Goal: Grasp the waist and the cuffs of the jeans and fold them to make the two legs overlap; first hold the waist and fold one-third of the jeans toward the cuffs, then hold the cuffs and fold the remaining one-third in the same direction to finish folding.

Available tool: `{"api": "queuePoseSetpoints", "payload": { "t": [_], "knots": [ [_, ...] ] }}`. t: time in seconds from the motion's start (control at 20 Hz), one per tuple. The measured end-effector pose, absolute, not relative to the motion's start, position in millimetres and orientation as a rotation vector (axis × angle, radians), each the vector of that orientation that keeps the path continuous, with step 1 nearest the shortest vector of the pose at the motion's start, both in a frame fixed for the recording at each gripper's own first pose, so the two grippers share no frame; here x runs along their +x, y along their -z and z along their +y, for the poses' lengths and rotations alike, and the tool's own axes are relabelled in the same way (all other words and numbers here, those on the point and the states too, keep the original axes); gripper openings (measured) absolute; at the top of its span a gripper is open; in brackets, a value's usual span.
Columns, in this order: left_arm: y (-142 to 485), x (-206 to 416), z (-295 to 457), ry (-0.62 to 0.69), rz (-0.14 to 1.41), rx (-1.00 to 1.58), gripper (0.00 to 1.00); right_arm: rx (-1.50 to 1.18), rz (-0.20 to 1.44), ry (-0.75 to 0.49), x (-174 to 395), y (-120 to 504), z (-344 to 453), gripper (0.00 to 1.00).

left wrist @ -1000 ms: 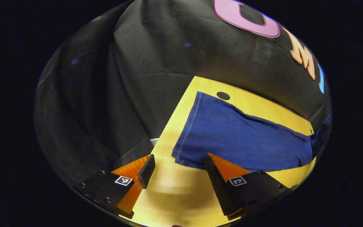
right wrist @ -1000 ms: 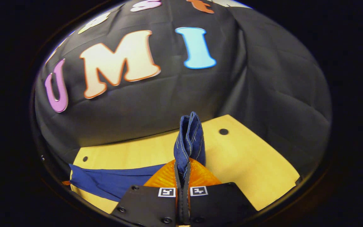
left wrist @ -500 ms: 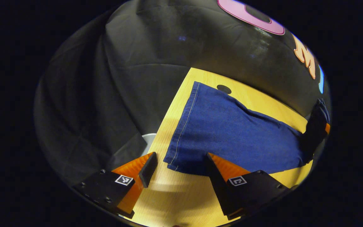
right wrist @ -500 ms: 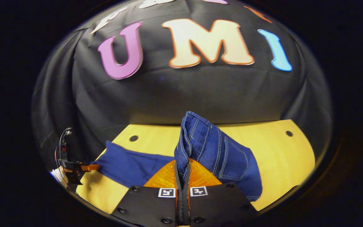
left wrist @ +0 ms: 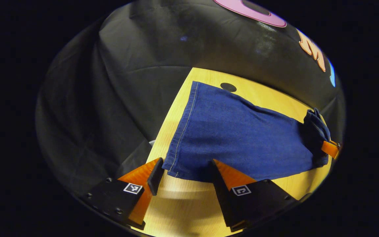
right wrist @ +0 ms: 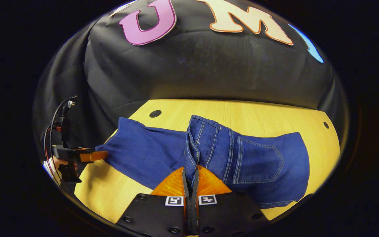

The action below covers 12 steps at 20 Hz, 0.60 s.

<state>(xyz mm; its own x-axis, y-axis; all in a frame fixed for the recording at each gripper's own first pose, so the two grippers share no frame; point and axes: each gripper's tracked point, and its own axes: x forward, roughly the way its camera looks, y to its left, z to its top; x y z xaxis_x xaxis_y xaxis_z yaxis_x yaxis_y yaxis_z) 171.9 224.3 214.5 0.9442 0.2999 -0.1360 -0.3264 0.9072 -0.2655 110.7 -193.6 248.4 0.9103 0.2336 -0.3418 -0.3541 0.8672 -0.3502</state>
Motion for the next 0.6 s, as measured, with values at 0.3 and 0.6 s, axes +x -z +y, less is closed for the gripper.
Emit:
{"api": "queuePoseSetpoints", "payload": {
  "t": [0.3,0.6],
  "knots": [
    [-225,169,222,-0.302,0.097,-0.291,0.70,-0.495,0.333,-0.258,120,-217,-195,0.03],
    [-225,176,214,-0.266,0.090,-0.300,0.49,-0.423,0.417,-0.356,107,-197,-181,0.43]
  ]
}}
